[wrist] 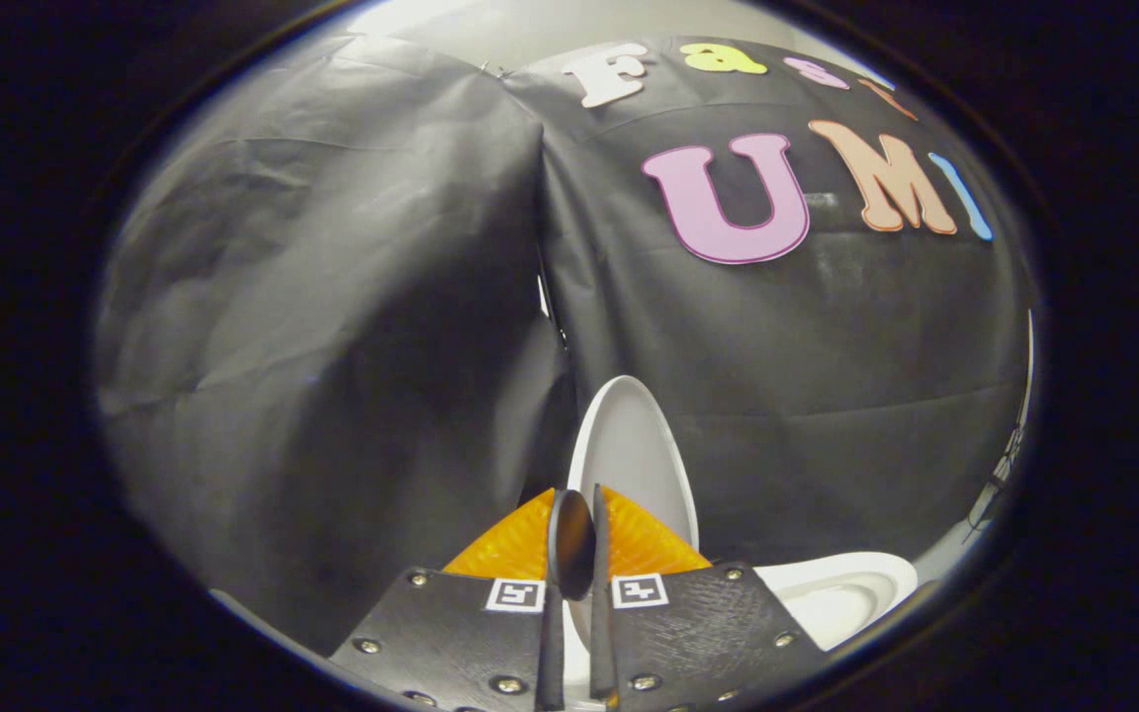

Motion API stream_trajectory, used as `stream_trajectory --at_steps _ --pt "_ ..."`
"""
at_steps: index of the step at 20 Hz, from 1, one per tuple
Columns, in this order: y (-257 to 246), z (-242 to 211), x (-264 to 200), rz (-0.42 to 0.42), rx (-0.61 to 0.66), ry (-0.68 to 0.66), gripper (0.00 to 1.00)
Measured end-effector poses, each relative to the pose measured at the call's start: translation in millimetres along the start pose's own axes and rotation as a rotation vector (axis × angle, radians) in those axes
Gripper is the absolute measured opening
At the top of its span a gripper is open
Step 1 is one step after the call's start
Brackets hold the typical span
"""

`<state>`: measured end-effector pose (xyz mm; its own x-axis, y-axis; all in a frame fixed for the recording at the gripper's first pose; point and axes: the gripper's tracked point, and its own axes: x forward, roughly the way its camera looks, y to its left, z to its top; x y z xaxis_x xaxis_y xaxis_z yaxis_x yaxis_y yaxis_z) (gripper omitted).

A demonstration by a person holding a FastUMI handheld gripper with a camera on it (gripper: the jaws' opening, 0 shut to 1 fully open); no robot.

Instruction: Open the toilet lid.

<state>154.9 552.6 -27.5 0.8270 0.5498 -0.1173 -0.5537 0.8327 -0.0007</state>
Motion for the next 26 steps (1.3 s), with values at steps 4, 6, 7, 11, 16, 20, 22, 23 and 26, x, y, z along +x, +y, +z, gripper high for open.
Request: stream_trajectory --at_steps 4,6,7,11,16,20,22,23,26 --pt "10 -3 2 0.016 -0.015 0.011 0.1" --pt "12 -4 4 0.02 -0.027 0.018 0.11" --pt "13 -5 3 0.021 -0.025 0.02 0.11" --pt "15 -4 1 0.009 -0.042 0.018 0.11" --pt "14 -6 4 0.004 -0.031 0.009 0.33" --pt "4 10 -4 -0.037 -0.039 -0.045 0.63" --pt "4 24 -12 -0.031 -0.018 -0.092 0.77" --pt "3 34 -18 -0.036 -0.019 -0.116 0.84" --pt "-1 58 -34 -0.018 -0.03 -0.174 0.95"
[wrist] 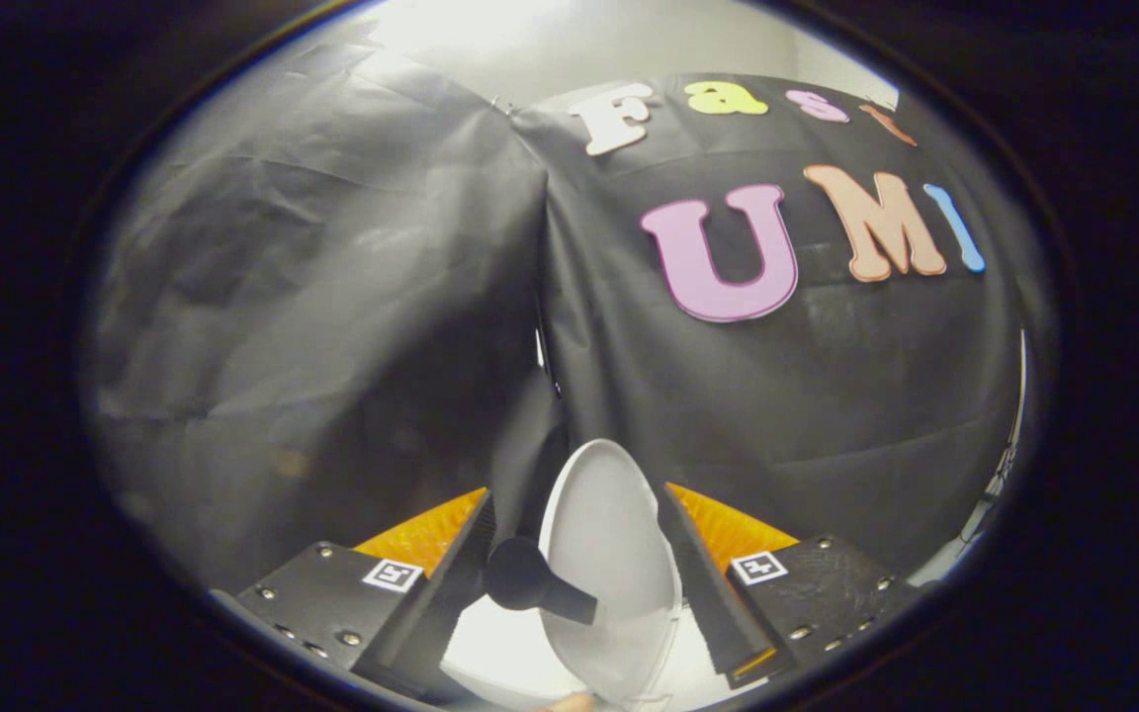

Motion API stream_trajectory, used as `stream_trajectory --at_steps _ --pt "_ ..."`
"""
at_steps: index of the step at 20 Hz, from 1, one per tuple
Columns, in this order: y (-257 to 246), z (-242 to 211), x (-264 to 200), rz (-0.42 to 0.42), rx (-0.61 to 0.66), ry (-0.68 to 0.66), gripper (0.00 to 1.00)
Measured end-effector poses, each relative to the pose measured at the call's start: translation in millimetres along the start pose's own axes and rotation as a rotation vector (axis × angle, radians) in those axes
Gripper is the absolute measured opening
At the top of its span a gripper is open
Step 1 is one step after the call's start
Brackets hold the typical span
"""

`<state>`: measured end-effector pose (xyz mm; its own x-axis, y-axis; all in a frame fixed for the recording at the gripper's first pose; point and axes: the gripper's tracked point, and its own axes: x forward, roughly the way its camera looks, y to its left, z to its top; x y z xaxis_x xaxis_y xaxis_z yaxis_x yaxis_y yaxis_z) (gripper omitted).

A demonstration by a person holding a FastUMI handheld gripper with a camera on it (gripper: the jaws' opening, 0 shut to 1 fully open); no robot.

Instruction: Open the toilet lid.

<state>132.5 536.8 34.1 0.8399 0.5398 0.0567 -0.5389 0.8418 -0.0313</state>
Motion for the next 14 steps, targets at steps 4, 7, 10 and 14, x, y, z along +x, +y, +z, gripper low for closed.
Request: stream_trajectory --at_steps 4,7,10,14 --pt "-25 36 -25 -0.017 -0.03 -0.049 0.98" --pt "-64 63 -52 -0.079 -0.072 -0.093 0.98" --pt "-122 91 -84 -0.19 -0.127 -0.124 0.98" --pt "-206 115 -146 -0.35 -0.17 -0.154 0.98"
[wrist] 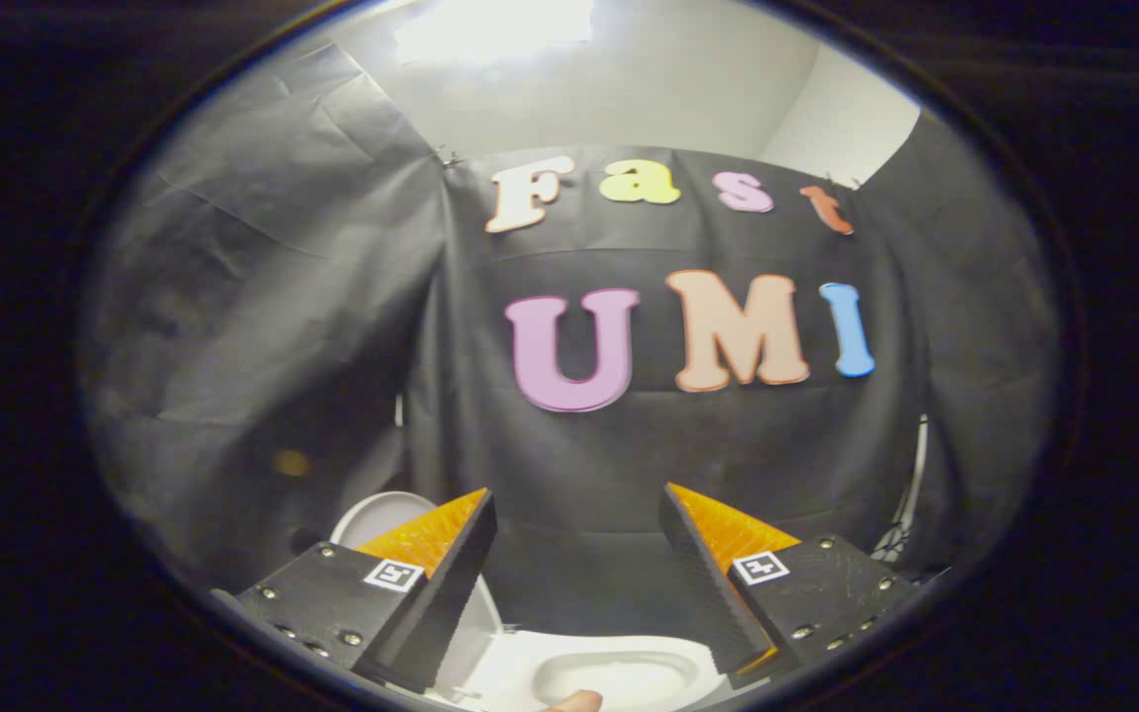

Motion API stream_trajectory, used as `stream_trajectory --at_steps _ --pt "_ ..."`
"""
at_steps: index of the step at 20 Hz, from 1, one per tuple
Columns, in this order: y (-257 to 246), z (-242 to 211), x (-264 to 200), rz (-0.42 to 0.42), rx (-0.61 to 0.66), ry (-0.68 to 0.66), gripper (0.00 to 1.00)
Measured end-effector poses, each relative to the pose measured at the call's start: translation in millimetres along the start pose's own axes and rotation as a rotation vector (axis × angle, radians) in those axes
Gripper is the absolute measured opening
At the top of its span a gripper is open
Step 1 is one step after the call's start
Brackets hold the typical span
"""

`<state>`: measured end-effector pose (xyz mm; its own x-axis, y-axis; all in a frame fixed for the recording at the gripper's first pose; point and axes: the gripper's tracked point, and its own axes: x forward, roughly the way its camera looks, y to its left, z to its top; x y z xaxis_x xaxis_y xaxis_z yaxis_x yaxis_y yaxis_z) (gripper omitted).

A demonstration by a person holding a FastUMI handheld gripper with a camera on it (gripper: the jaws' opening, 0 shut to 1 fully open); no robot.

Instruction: Open the toilet lid.

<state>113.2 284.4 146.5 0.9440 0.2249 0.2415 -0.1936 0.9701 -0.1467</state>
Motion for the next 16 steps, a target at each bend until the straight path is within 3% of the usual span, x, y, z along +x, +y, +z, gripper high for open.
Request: stream_trajectory --at_steps 7,11,16 --pt "-155 -6 -59 -0.197 -0.115 0.019 0.98" --pt "-205 -8 -85 -0.259 -0.102 -0.024 0.98" --pt "-257 -44 -112 -0.342 -0.118 0.035 0.98"
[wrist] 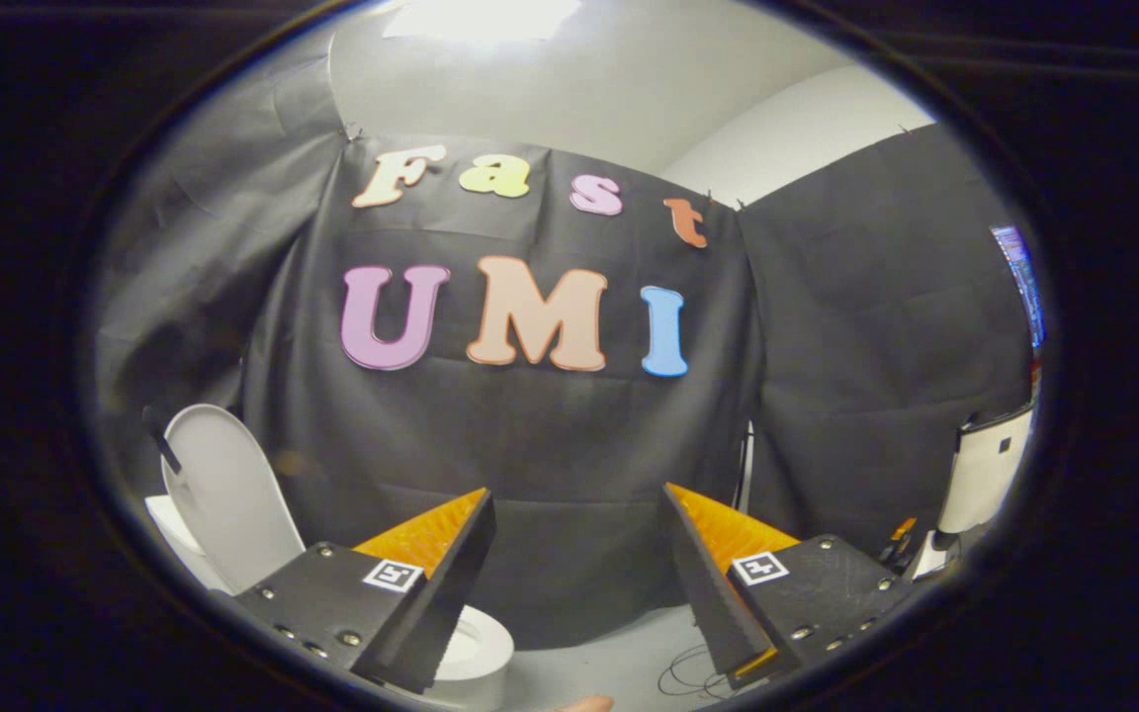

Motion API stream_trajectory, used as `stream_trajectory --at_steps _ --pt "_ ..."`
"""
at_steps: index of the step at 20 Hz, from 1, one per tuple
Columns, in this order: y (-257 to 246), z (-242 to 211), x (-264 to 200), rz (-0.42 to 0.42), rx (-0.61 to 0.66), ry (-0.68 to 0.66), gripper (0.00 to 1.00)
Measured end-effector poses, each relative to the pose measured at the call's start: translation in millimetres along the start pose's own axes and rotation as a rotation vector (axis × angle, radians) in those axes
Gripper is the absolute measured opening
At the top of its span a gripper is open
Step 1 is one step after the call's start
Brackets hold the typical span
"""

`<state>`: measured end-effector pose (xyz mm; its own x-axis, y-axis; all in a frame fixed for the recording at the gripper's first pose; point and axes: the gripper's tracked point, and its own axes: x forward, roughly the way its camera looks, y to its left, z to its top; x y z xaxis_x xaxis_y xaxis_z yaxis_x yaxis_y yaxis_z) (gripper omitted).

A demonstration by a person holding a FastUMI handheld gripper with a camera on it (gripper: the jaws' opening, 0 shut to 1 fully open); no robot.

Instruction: Open the toilet lid.

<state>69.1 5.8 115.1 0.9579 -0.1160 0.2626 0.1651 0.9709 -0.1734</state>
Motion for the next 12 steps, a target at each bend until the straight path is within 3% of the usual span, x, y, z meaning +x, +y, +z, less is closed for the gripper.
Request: stream_trajectory --at_steps 12 --pt "-40 -74 -15 -0.125 0.015 0.09 0.98"
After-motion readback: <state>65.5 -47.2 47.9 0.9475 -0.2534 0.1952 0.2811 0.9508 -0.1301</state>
